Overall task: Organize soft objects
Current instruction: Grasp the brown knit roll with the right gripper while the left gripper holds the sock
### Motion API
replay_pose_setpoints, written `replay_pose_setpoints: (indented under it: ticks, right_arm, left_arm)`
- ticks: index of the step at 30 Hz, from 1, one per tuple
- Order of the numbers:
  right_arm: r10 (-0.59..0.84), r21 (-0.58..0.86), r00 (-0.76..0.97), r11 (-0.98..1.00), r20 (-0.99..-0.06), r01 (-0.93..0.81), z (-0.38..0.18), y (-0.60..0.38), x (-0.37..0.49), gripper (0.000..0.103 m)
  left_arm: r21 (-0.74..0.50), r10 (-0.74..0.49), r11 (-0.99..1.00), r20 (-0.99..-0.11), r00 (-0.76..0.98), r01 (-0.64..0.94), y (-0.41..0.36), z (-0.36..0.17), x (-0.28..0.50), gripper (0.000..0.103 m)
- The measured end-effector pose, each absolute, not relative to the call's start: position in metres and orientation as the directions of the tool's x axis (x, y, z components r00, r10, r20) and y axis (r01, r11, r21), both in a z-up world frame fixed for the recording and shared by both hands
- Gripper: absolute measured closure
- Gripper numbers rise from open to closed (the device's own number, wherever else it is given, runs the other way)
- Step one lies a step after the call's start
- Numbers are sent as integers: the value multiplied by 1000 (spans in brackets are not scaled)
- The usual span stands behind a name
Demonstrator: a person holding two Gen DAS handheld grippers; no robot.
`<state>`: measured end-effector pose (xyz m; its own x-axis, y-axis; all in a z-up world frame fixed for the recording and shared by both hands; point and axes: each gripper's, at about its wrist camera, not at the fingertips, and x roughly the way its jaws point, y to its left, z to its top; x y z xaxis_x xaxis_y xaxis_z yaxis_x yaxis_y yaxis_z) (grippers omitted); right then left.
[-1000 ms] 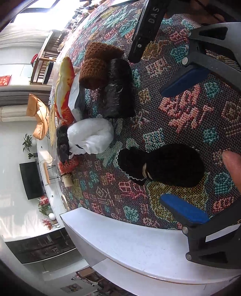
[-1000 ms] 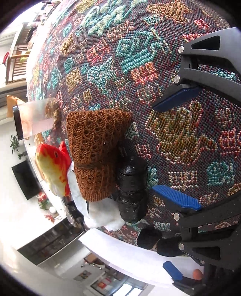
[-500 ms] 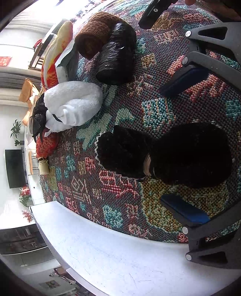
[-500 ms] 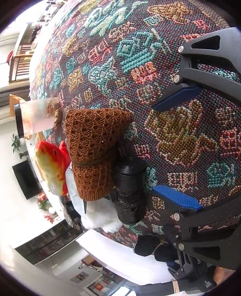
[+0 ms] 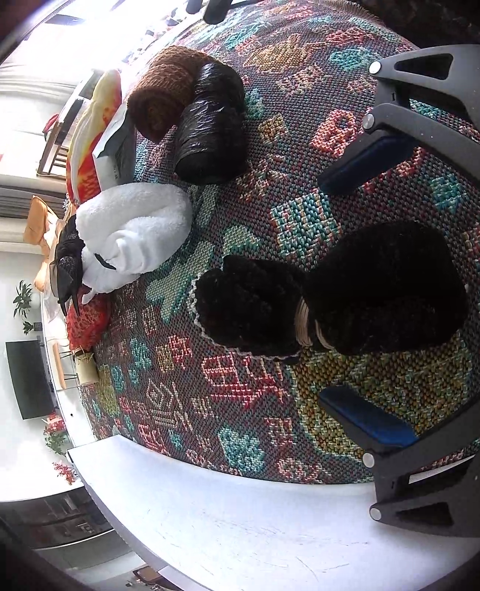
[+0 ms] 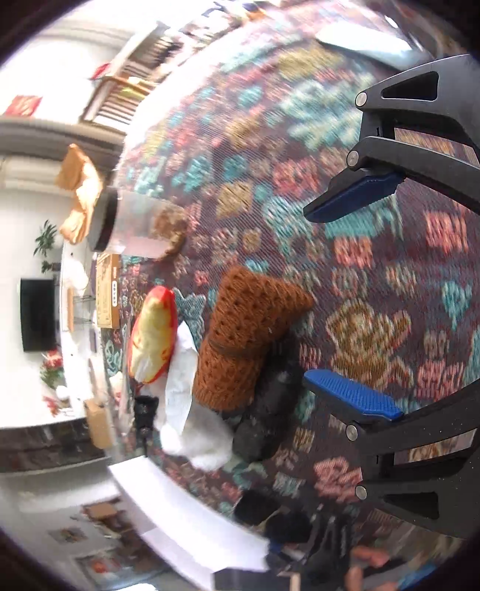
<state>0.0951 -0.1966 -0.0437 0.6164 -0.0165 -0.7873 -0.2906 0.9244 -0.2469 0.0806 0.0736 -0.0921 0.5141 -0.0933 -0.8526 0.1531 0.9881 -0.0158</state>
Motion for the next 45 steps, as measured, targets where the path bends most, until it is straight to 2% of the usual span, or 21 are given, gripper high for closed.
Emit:
replay_pose_setpoints:
  ticks: [2,5,9,12,15,17,20,21,22,26,29,31,33,36,40,45]
  right_arm:
    - [-88,-401,620,831,-780,-386,-47,-189,108,19]
    - [-141,-543,648,691,-748,-477,-56,-171,122,19]
    - [-119,-599,679,596,-725,-535,-68,-146,137,19]
    - [-101,-570,657,605,-747,-556,-75,-142,143,21]
    - [-35,-460,604,682,-797,-568,-75,-151,146,23]
    - [-10,-404,593,741,-805,-537,-70,-164,143,34]
    - [89,-207,530,856,-844,-474,-59,-192,151,38]
    - [132,-131,513,886,-848,-444,-54,-203,153,45]
    - [177,-49,490,909,-854,-414,-53,-215,156,46]
    - [329,230,418,935,-847,-269,-64,-255,156,46]
    - [399,411,425,909,-812,-68,-78,-294,158,45]
    - [387,488,482,867,-786,100,-87,-327,155,29]
    - [330,520,546,820,-770,239,-90,-355,143,24]
    - [209,432,544,842,-813,322,-85,-357,128,24]
    - [144,307,493,914,-858,267,-78,-330,112,24]
    - [63,133,431,982,-900,133,-96,-282,119,25]
  left_arm:
    - [-15,-95,988,-852,515,156,73,-92,81,0]
    - [-11,-97,987,-840,534,161,72,-93,78,0]
    - [-14,-108,986,-818,564,169,72,-93,76,0]
    - [-14,-109,986,-816,568,168,72,-93,75,0]
    - [-14,-107,986,-813,573,163,72,-92,74,0]
    - [-13,-104,987,-812,575,160,71,-92,74,0]
    - [-13,-103,987,-811,575,159,71,-92,74,0]
    - [-13,-103,987,-811,576,159,71,-92,74,0]
    - [-13,-103,987,-811,576,159,71,-92,74,0]
    - [-13,-103,987,-811,576,159,71,-92,74,0]
    - [-13,-103,987,-811,576,159,71,-92,74,0]
    - [-13,-103,987,-811,576,159,71,-92,74,0]
    - [-13,-103,987,-811,576,159,71,-92,74,0]
    - [-13,-103,987,-811,576,158,71,-93,74,0]
    - [-12,-101,988,-810,577,155,72,-92,74,0]
    - [-11,-99,988,-810,578,154,71,-92,74,0]
